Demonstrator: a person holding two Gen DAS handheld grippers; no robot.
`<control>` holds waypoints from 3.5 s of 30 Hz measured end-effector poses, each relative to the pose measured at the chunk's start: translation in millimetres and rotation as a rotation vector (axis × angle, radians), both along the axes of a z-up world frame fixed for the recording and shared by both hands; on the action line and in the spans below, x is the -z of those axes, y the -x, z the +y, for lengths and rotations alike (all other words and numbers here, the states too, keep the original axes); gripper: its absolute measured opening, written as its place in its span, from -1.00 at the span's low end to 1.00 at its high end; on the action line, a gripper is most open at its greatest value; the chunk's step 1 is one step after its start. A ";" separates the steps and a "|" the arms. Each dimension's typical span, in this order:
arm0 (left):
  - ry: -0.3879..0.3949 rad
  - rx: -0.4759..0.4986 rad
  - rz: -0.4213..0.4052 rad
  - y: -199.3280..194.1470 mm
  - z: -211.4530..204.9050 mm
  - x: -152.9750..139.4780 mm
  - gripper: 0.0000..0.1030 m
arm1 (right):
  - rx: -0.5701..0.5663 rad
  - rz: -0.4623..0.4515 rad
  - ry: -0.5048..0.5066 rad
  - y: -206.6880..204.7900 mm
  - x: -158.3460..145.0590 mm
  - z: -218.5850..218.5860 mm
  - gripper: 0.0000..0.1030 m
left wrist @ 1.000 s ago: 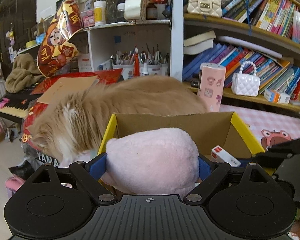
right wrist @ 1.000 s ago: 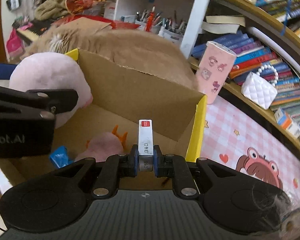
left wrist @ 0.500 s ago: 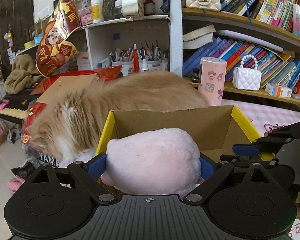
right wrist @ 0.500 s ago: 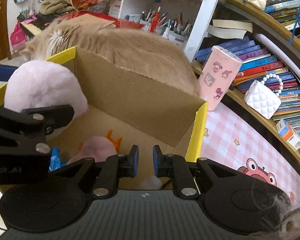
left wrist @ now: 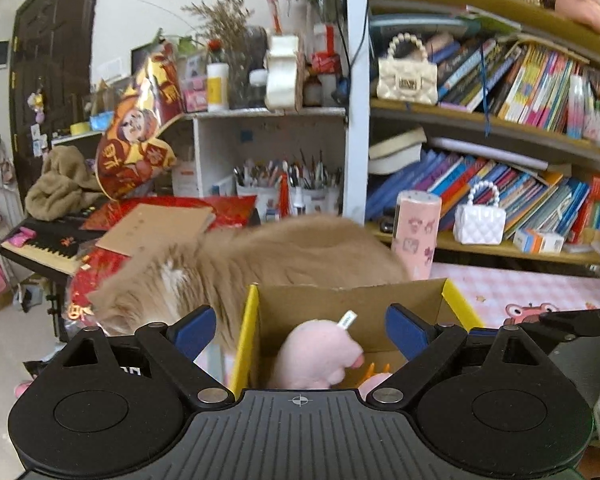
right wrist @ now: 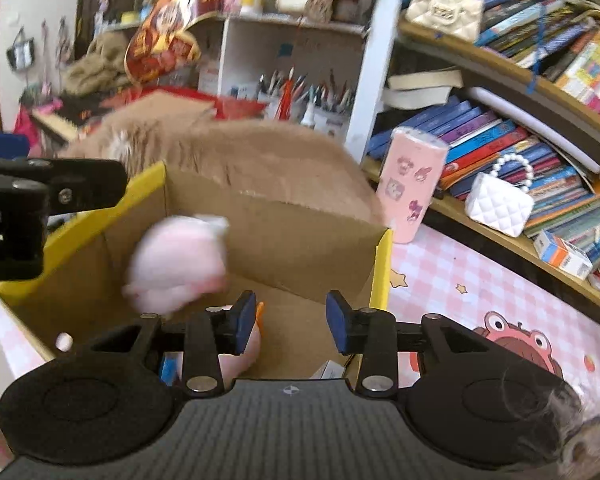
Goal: Organize objects
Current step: 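Open the left gripper to drop the pig while the right releases the white box, then move both open grippers back toward the toys on the table, then grasp the green frog toy with the left gripper while the right grasps the white foam cube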
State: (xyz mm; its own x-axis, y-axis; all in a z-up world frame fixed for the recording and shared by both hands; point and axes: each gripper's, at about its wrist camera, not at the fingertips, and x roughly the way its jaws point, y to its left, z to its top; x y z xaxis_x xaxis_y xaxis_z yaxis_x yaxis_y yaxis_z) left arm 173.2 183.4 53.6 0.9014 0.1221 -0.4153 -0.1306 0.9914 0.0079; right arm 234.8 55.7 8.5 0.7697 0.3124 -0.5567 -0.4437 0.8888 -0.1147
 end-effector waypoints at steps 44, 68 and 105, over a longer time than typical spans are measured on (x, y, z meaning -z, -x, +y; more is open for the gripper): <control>-0.017 0.201 0.203 154.4 -44.5 62.6 0.83 | 0.438 0.167 -0.122 231.0 41.5 -81.1 -0.29; -0.045 0.349 0.299 82.2 -185.2 78.7 0.82 | 0.621 0.259 -0.122 177.0 65.9 -221.3 -0.29; -0.080 -0.056 0.326 -76.9 -293.6 93.1 0.44 | 0.449 0.222 -0.156 -0.6 71.2 -366.1 -0.11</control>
